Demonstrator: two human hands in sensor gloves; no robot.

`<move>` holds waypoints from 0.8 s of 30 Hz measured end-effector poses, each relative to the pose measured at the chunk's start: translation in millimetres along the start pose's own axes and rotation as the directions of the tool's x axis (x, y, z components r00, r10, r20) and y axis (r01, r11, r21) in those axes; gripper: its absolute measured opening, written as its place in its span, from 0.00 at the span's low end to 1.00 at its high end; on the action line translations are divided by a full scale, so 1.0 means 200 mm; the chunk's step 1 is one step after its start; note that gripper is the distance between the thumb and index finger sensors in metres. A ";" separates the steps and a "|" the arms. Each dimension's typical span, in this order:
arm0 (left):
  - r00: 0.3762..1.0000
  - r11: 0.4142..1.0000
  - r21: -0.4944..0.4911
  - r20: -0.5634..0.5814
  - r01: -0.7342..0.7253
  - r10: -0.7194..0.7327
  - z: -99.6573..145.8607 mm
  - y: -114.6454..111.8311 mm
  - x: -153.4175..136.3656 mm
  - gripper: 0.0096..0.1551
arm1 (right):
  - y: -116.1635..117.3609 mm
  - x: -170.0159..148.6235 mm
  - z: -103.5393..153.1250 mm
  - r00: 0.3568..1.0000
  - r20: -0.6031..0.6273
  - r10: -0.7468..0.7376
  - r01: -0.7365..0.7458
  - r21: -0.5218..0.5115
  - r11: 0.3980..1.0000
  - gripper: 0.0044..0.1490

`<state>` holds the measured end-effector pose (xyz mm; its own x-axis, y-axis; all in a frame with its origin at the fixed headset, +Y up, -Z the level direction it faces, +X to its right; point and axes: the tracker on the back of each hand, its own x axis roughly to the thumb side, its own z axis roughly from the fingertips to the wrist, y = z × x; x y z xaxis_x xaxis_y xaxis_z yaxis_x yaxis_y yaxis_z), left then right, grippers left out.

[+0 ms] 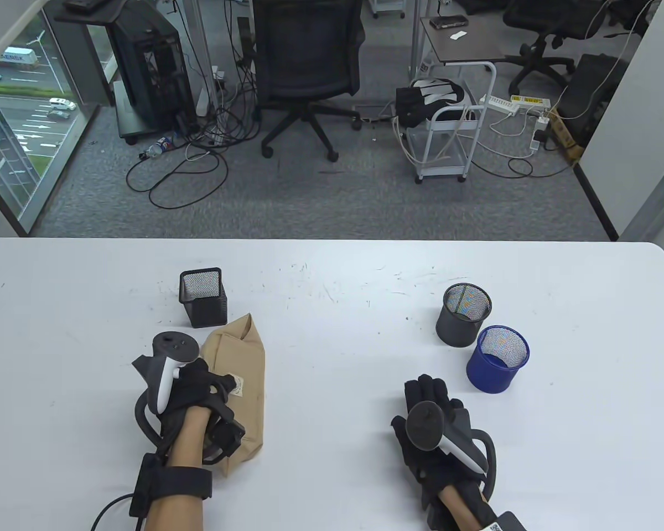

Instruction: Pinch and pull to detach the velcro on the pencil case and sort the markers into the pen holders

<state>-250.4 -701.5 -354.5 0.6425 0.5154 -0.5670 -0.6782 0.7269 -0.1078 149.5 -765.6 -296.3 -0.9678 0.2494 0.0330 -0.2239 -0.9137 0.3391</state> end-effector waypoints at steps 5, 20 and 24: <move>0.957 0.955 -0.214 0.157 -0.207 0.243 0.11 -0.08 0.10 0.37 | 0.00 0.00 0.02 1.000 0.017 -0.006 0.007 -0.020 1.000 0.47; 0.862 0.822 -0.484 0.231 -0.300 0.451 0.25 -0.49 0.36 0.32 | -0.45 0.03 0.16 0.993 0.048 -0.111 0.119 -0.252 0.960 0.49; 0.843 0.807 -0.490 0.234 -0.329 0.485 0.27 -0.55 0.41 0.32 | -0.46 0.19 0.12 0.980 0.126 -0.153 0.170 -0.143 0.975 0.53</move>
<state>-104.4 -714.3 -344.0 0.2958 0.8930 -0.3392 -0.9336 0.1950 -0.3007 136.0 -665.1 -303.5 -0.9000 0.4246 0.0989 -0.3997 -0.8942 0.2017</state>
